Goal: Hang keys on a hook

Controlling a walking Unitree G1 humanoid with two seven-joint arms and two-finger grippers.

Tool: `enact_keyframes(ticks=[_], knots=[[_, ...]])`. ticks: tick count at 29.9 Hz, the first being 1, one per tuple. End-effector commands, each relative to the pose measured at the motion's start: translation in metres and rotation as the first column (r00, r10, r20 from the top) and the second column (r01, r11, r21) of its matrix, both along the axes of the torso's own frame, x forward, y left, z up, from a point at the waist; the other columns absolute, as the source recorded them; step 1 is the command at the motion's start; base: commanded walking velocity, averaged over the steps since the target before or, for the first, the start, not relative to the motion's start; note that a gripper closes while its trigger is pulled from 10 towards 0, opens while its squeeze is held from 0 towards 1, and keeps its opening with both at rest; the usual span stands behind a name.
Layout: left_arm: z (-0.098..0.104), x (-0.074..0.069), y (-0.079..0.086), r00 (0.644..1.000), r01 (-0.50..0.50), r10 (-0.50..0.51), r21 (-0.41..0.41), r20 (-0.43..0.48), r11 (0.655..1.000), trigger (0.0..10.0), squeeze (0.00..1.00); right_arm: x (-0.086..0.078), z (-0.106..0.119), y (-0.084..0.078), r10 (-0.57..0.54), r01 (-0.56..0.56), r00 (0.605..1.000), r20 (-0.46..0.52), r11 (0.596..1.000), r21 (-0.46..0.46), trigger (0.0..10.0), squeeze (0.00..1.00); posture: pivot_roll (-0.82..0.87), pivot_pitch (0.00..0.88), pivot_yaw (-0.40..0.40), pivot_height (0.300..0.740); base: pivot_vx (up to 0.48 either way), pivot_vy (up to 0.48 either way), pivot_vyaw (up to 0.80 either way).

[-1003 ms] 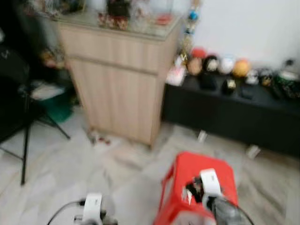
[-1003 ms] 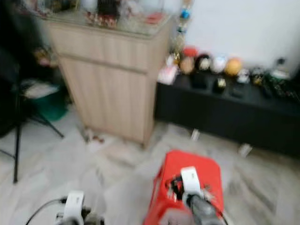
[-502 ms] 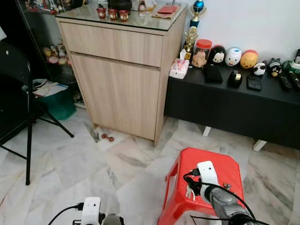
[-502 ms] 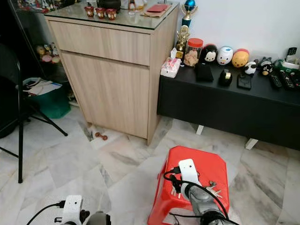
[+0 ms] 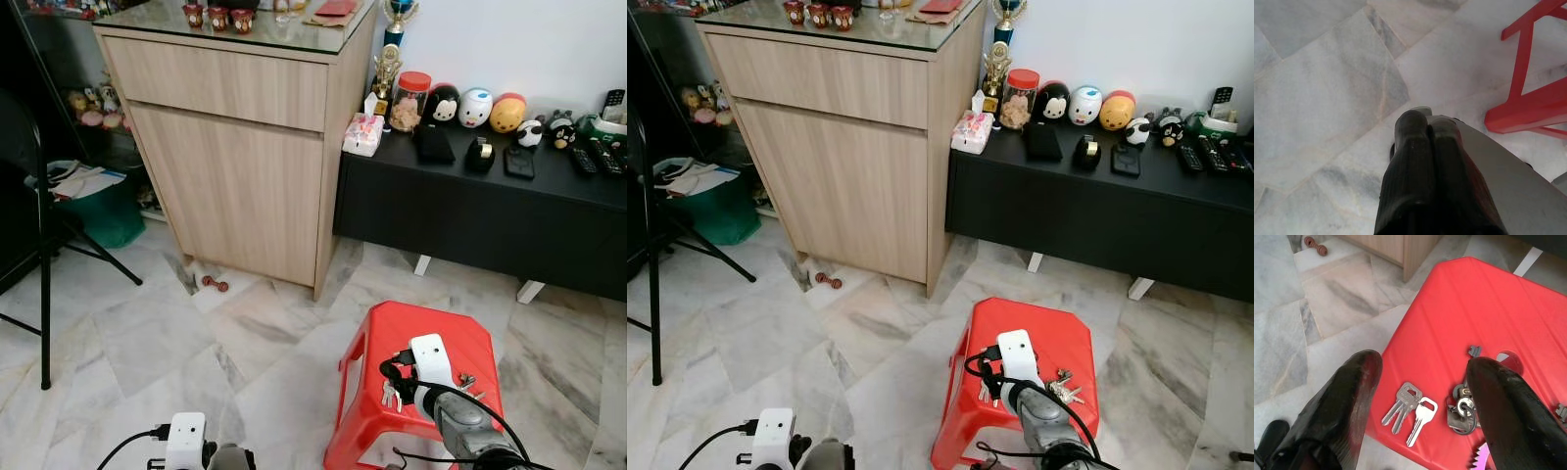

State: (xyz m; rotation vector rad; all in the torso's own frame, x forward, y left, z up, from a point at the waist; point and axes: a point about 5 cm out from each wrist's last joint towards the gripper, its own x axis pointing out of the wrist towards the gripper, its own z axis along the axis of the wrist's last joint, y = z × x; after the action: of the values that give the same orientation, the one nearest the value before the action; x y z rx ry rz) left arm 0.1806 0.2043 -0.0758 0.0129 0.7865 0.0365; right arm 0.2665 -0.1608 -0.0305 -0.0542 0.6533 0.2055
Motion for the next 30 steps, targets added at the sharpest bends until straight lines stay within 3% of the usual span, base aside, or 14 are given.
enact_keyframes(ticks=[1,11,24,30], knots=[[-0.0157,-0.0298,-0.0032,0.992,-0.013,0.012,-0.009,-0.122,1.000,10.0,0.00,-0.0024,-0.0009,-0.0039,-0.019,0.019,1.000,0.010,1.000,0.009,10.0,0.00,0.10,0.098,-0.090,0.621,0.000,0.000,0.00],[-0.0172,-0.0326,-0.0074,0.992,-0.014,0.010,-0.038,-0.125,0.999,10.0,0.00,-0.0046,-0.0040,0.0006,0.049,-0.050,0.999,-0.022,0.997,-0.054,10.0,0.00,0.10,0.110,-0.095,0.621,0.000,0.000,0.00],[-0.0155,-0.0290,-0.0052,0.993,-0.021,0.017,-0.030,-0.115,0.999,10.0,0.00,-0.0077,-0.0066,0.0034,0.041,-0.042,0.999,-0.031,0.998,-0.042,10.0,0.00,0.10,0.113,-0.093,0.621,0.000,0.000,0.00],[-0.0156,-0.0290,-0.0054,0.993,-0.018,0.015,-0.029,-0.118,0.999,10.0,0.00,-0.0090,-0.0076,0.0022,0.038,-0.040,0.999,-0.036,0.998,-0.046,10.0,0.00,0.10,0.110,-0.093,0.621,0.279,0.000,0.00]])
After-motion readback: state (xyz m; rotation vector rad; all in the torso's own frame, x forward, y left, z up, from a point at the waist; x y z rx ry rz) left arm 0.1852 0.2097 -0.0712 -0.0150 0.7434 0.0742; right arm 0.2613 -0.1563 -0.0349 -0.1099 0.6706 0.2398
